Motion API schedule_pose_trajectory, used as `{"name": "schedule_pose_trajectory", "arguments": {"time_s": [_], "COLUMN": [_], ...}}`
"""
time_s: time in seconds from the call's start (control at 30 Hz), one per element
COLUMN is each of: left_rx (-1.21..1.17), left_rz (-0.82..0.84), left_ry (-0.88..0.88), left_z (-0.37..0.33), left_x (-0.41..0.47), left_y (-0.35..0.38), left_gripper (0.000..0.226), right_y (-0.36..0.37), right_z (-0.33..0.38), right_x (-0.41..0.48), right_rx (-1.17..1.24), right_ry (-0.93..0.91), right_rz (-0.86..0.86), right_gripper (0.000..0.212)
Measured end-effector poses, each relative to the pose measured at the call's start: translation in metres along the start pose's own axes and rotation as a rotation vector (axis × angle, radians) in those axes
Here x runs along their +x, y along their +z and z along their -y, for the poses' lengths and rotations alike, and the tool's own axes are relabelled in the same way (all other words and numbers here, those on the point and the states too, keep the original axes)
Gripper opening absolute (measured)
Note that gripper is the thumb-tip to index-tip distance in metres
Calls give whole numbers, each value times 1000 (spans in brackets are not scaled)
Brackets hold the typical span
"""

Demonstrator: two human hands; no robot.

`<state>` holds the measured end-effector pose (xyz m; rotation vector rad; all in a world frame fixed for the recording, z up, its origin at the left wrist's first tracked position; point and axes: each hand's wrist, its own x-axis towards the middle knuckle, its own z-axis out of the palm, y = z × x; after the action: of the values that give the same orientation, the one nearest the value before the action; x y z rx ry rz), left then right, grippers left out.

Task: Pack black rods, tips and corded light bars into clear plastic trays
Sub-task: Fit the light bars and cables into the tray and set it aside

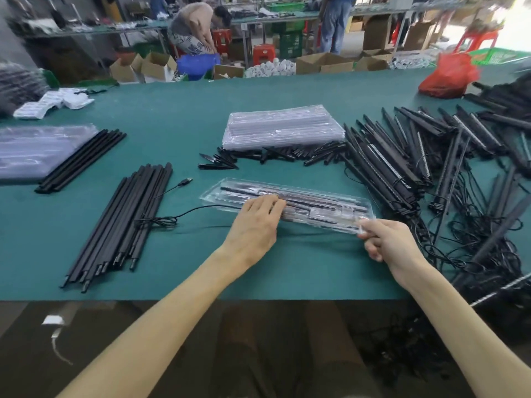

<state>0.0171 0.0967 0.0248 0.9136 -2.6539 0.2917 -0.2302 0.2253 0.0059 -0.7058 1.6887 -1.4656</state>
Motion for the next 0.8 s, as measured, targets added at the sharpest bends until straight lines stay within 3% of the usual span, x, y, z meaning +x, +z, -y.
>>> {"name": "schedule_pose_trajectory", "arguments": {"time_s": [0.17,0.33,0.43,0.53,0.67,0.8], "left_rx": [78,110,100,101,160,157], "left_rz": [-48,-105,-127,-175,-207,-244], "left_ry": [-6,69,138,185,243,289], "left_z": [7,11,18,26,31,24], "left_x": [6,15,16,17,17,18], "left_y": [10,12,8,0,-9,-15], "left_gripper": [61,32,22,7,10,8], "right_y": [1,5,11,16,19,44], "right_z": [0,2,3,6,29,53], "right_x": [-1,-3,-11,-25,-37,-44], "right_rx": [-2,-68,-198,-505,-972,-1151], "right_ry": [3,-8,-65,-250,-679,-883], "right_rz": [7,-13,-99,-253,-417,-248], "right_gripper": [17,20,36,46,36,32]}}
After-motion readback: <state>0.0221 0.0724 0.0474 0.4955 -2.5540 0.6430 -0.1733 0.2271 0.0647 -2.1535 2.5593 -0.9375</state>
